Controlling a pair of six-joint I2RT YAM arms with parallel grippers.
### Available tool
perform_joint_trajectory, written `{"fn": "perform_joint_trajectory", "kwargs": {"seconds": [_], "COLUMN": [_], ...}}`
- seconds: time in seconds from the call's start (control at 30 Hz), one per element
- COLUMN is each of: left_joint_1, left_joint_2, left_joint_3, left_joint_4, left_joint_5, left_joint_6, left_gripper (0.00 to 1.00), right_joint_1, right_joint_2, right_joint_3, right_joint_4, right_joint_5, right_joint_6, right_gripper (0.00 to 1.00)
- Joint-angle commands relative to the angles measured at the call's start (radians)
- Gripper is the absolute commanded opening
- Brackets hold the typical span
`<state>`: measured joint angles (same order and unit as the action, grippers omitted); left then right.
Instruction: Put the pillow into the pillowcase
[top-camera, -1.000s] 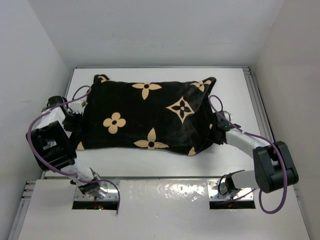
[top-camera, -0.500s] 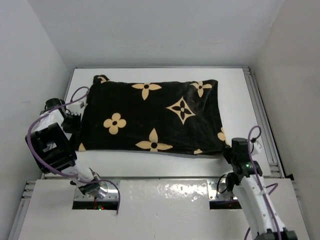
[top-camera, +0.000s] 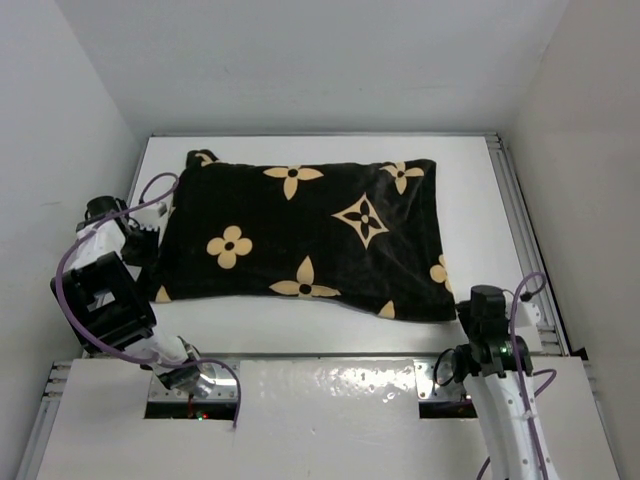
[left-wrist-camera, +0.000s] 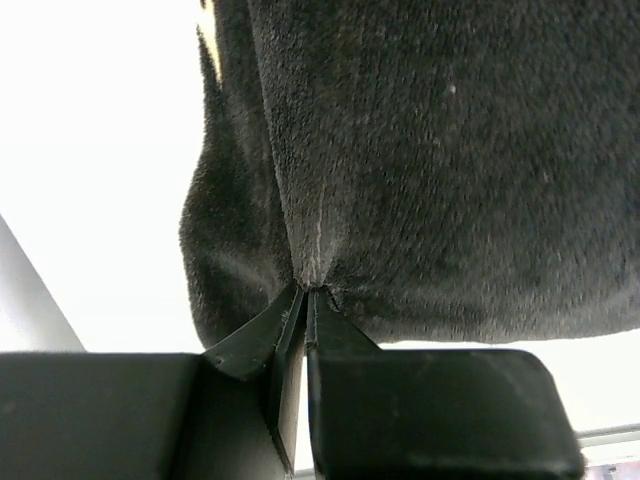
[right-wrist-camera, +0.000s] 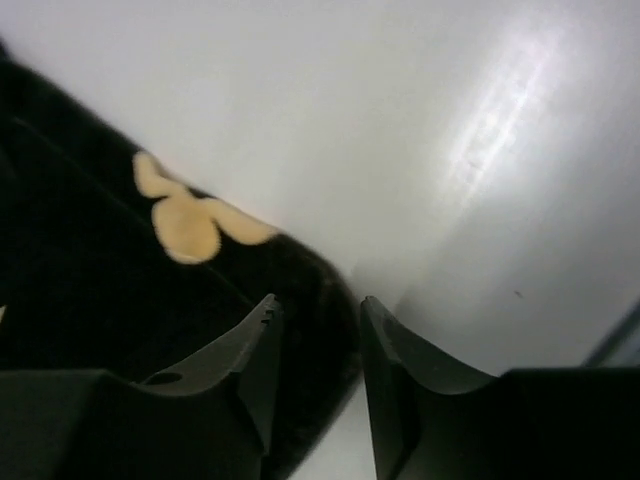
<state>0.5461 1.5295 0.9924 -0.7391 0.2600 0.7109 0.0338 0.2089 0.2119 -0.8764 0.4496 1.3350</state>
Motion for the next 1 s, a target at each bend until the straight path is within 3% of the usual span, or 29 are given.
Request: {"fn": "perform_joint_trajectory", "kwargs": {"seconds": [0.0, 0.07, 0.13, 0.23, 0.3, 0.33, 0.4, 0.6, 0.7, 0.77, 0.83, 0.97], "left_joint_1": [0.041, 0.048, 0.054, 0.025, -0.088, -0.192, -0.276, -0.284, -0.284, -0.276, -0.265, -0.242], "left_joint_2": [-0.051, -0.051, -0.042, -0.031, -0.016, 0.000, 0.069, 0.322, 0.373, 0.377, 0.382, 0.431], "left_joint_3": [0.046, 0.116, 0.257, 0.402, 0.425, 0.407, 0.394, 0.471, 0.482, 0.454, 0.422, 0.407], "left_joint_4": [-0.049, -0.091, -0.138, -0.126, -0.065, -0.036, 0.016, 0.060, 0.084, 0.124, 0.145, 0.194], "left_joint_5": [-0.036, -0.010, 0.068, 0.189, 0.165, 0.127, 0.047, 0.067, 0.029, 0.025, 0.027, 0.062], "left_joint_6": [0.039, 0.030, 0.010, -0.062, -0.112, -0.122, -0.142, -0.261, -0.274, -0.287, -0.309, -0.373], "left_gripper": [0.03, 0.07, 0.15, 0.26, 0.30, 0.30, 0.30, 0.30, 0.30, 0.29, 0.29, 0.29], "right_joint_1": [-0.005, 0.001, 0.011, 0.055, 0.112, 0.133, 0.192, 0.241, 0.163, 0.086, 0.026, -0.023], "right_joint_2": [0.051, 0.175, 0.413, 0.702, 0.875, 0.930, 1.044, 1.470, 1.650, 1.746, 1.843, 2.030], "right_joint_3": [0.052, 0.102, 0.211, 0.351, 0.435, 0.460, 0.549, 0.797, 0.856, 0.883, 0.937, 1.272], "right_joint_4": [0.281, 0.368, 0.444, 0.578, 0.709, 0.752, 0.829, 0.843, 0.815, 0.841, 0.828, 0.657], "right_joint_5": [-0.020, -0.078, -0.139, -0.250, -0.307, -0.334, -0.336, -0.330, -0.292, -0.290, -0.311, -0.330], "right_joint_6": [-0.219, -0.307, -0.422, -0.539, -0.557, -0.547, -0.518, -0.369, -0.260, -0.194, -0.183, -0.284], "right_gripper": [0.38, 0.41, 0.42, 0.24, 0.18, 0.18, 0.16, 0.12, 0.00, 0.00, 0.00, 0.00]}}
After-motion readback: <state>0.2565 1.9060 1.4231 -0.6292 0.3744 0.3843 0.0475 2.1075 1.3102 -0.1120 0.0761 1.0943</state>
